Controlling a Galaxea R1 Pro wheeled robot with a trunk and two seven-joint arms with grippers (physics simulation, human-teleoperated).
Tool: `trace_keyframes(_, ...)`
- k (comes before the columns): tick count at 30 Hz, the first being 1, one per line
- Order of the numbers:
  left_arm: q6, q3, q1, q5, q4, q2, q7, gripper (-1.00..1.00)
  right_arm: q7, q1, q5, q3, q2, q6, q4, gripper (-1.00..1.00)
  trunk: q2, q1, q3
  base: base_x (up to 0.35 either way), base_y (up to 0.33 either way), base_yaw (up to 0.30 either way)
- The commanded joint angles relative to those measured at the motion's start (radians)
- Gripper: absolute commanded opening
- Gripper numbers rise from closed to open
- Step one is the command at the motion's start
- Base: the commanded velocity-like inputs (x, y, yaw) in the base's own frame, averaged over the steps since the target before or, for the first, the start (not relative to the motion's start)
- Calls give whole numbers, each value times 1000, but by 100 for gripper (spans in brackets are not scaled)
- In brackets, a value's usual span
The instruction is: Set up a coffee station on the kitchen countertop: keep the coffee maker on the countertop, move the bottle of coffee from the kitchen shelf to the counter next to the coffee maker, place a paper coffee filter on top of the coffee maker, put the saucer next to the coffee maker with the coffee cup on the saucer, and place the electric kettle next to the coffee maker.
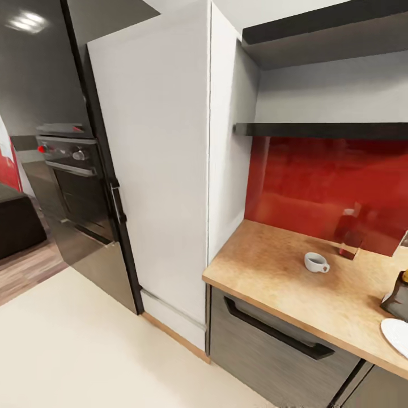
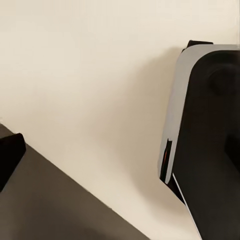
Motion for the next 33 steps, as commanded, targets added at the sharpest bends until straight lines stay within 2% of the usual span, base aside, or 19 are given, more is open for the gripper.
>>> trace_keyframes(1, -2, 7, 1, -12, -1, 0, 1, 100, 3, -1, 5, -5, -1, -3, 5, 100, -1, 0, -1, 1, 0, -300)
trace_keyframes(5, -5, 12, 1, -21, -1, -3, 0, 100, 3, -1, 7, -5, -3, -3, 12, 100, -1, 0, -1, 1, 0, -300)
trace_keyframes(11, -5, 10, 1, -26, 0, -24, -1, 100, -1, 4, 8, -5, -3, -1, 15, 100, -1, 0, -1, 0, 0, -300)
trace_keyframes(20, -4, 8, 3, -26, 3, -15, 0, 100, -5, 49, 10, -4, -21, 4, 16, 100, -1, 0, -1, 0, 0, -300)
trace_keyframes(25, -1, 8, 4, -26, 5, -14, 1, 100, -4, 100, 11, -4, -54, 18, 16, 100, -1, 0, -1, 0, 0, -300)
trace_keyframes(33, -2, 8, 4, -26, 22, -10, 4, 100, -3, 112, 12, -1, -59, 18, 16, 100, -1, 0, -1, 0, 0, -300)
